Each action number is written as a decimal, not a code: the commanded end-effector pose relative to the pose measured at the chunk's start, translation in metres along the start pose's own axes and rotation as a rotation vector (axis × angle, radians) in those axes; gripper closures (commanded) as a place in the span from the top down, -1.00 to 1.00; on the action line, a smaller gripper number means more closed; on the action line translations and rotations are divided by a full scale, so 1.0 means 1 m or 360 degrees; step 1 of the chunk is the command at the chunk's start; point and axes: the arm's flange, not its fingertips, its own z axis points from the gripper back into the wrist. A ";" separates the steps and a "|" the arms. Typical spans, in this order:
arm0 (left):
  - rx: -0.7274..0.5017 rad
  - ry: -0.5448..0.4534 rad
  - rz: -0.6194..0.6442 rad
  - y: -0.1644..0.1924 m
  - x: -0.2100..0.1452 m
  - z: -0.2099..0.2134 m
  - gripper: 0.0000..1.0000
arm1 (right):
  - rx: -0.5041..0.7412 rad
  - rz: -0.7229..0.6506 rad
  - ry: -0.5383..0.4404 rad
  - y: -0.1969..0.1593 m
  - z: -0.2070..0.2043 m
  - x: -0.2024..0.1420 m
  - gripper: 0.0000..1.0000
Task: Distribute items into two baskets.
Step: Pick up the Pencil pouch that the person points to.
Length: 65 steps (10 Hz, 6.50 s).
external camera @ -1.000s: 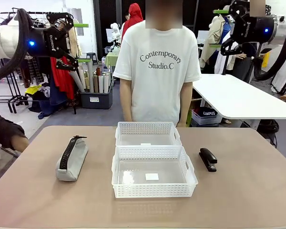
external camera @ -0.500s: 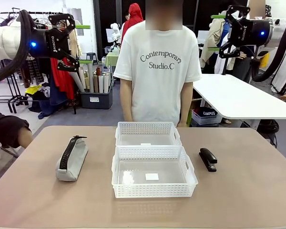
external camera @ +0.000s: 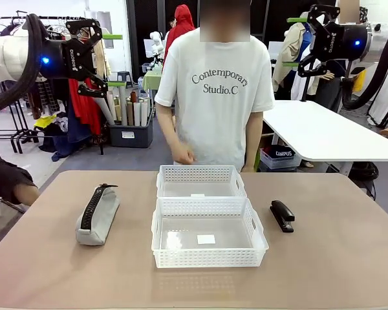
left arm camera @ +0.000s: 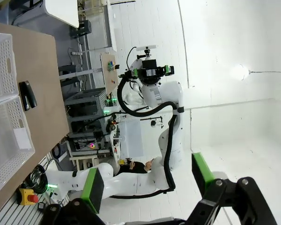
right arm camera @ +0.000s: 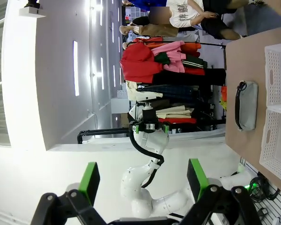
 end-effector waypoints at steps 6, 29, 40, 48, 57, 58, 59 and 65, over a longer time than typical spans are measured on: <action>0.0000 0.0000 -0.0002 -0.001 0.000 0.000 1.00 | 0.0010 0.0001 -0.0004 0.002 0.001 -0.003 1.00; 0.0872 -0.0074 0.0173 -0.011 0.007 -0.003 1.00 | 0.0010 0.0001 -0.0004 0.002 0.001 -0.003 1.00; 0.2186 -0.0020 -0.0520 0.069 0.003 -0.044 1.00 | 0.0010 0.0001 -0.0004 0.002 0.001 -0.003 1.00; 0.2514 -0.0126 -0.0392 0.096 0.009 -0.054 1.00 | 0.0010 0.0001 -0.0004 0.002 0.001 -0.003 1.00; 0.2585 -0.0019 -0.0152 0.230 0.027 -0.051 1.00 | 0.0010 0.0001 -0.0004 0.002 0.001 -0.003 1.00; 0.2570 0.0002 -0.0134 0.238 0.029 -0.049 1.00 | 0.0010 0.0001 -0.0004 0.002 0.001 -0.003 1.00; 0.2570 0.0004 -0.0118 0.242 0.030 -0.049 1.00 | 0.0010 0.0001 -0.0004 0.002 0.001 -0.003 1.00; 0.2591 -0.0032 -0.0104 0.241 0.030 -0.044 -0.61 | 0.0010 0.0001 -0.0004 0.002 0.001 -0.003 1.00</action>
